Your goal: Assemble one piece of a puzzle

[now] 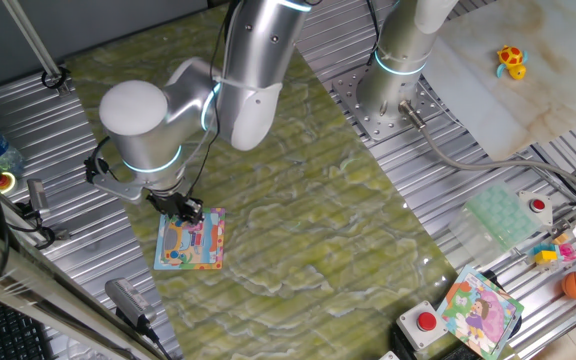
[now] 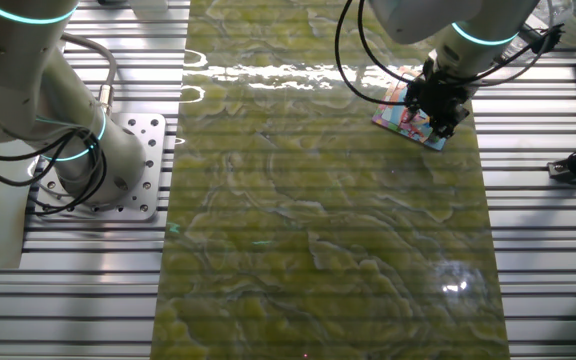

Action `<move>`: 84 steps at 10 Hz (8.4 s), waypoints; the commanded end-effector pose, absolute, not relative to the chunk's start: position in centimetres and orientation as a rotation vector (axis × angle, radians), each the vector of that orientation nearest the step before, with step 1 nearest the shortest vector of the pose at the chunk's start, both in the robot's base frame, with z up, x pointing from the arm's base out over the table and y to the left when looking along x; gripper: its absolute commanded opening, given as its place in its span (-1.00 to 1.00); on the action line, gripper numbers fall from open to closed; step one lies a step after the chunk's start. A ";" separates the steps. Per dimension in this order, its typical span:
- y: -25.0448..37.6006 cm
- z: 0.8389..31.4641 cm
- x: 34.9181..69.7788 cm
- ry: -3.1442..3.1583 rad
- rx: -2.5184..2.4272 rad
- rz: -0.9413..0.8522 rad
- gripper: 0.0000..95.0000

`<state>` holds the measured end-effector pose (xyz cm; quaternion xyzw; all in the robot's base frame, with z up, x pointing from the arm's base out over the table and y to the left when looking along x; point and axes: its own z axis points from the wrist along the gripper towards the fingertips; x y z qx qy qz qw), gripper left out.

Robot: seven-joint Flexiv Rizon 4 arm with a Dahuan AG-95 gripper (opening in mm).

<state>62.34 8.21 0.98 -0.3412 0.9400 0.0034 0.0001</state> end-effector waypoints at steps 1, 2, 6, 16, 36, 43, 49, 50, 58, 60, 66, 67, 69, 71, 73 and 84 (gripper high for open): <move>8.3 1.4 62.4 2.959 -1.060 0.012 -0.20; 8.4 1.7 62.4 2.966 -1.034 0.020 -0.20; 8.5 2.2 62.4 3.058 -0.696 0.017 -0.20; 8.8 2.6 62.5 3.124 0.089 0.032 -0.60; 8.9 1.4 63.5 3.124 0.388 -0.033 -0.60; 9.0 1.6 63.5 3.121 0.368 -0.034 -0.60; 9.0 1.7 63.5 3.108 0.382 -0.038 -0.60; 9.0 1.7 63.5 3.111 0.367 -0.039 -0.60; 9.5 2.0 63.2 3.131 0.404 -0.051 -1.00; 9.9 2.2 62.9 3.138 0.405 -0.049 -1.00; 9.5 2.0 61.7 3.147 0.407 -0.052 -1.00; 9.4 2.0 61.7 3.146 0.407 -0.055 -1.00; 9.5 1.9 61.7 3.141 0.406 -0.048 -1.00; 9.4 1.8 61.6 3.140 0.406 -0.047 -0.60; 9.3 1.6 61.6 3.134 0.397 -0.040 -0.20; 7.6 2.9 61.5 3.157 0.178 -0.030 -0.20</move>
